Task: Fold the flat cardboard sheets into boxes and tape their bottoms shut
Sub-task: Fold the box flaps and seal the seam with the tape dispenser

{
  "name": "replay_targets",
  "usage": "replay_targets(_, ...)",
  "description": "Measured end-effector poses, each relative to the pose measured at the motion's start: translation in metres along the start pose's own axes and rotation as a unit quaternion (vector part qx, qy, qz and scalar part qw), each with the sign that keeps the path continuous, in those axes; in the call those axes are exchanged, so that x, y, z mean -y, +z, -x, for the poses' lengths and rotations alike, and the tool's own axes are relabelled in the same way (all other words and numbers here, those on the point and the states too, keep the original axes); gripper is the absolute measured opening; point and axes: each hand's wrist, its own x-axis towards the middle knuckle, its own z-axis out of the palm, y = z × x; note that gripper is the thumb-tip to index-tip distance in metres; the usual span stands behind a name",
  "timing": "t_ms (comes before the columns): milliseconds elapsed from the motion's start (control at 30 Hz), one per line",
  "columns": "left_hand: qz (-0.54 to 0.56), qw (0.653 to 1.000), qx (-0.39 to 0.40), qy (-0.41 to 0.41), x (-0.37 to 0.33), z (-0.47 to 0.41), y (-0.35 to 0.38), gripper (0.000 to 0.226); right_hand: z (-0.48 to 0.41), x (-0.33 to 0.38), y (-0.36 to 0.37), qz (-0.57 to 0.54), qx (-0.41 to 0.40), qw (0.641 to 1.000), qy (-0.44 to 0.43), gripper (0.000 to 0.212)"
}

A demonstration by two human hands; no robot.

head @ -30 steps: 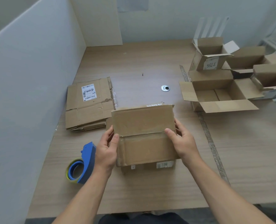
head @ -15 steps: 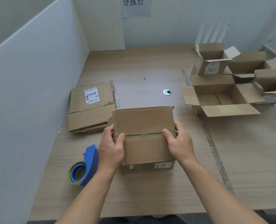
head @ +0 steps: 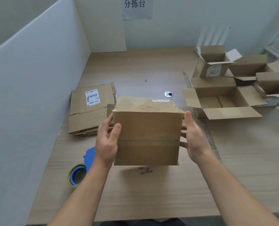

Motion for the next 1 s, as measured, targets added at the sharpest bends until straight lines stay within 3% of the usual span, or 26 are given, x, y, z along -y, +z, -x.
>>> replay_targets(200, 0.069, 0.998, 0.016, 0.005, -0.017, 0.003, 0.006, 0.038, -0.003, 0.009, -0.007, 0.001, -0.005, 1.000, 0.015, 0.026)
replay_targets(333, 0.056, 0.998, -0.015, -0.006, -0.023, -0.003, 0.007, 0.030, 0.000, 0.011, -0.012, 0.011, 0.025, 1.000, 0.003, 0.039)
replay_targets(467, 0.069, 0.997, 0.020, 0.011, -0.030, 0.000, 0.004, 0.047, 0.004, 0.012, -0.014, -0.005, 0.041, 0.999, -0.009, 0.051)
replay_targets(567, 0.059, 0.997, 0.047, 0.018, -0.028, 0.002, 0.003, 0.055, 0.002, 0.009, -0.016, -0.008, 0.030, 0.999, -0.028, 0.038)
replay_targets(700, 0.017, 1.000, 0.014, 0.000, -0.009, 0.005, 0.006, 0.048, -0.002, -0.004, -0.017, -0.013, 0.029, 0.999, -0.024, 0.034)
replay_targets(900, -0.060, 0.998, 0.025, -0.027, 0.021, 0.013, 0.004, 0.057, -0.009, -0.046, -0.018, 0.014, 0.019, 1.000, 0.021, 0.038)
replay_targets(1000, -0.090, 0.991, 0.049, -0.084, 0.039, 0.017, 0.001, 0.047, -0.007, -0.067, -0.017, 0.032, 0.001, 0.999, 0.022, 0.033)
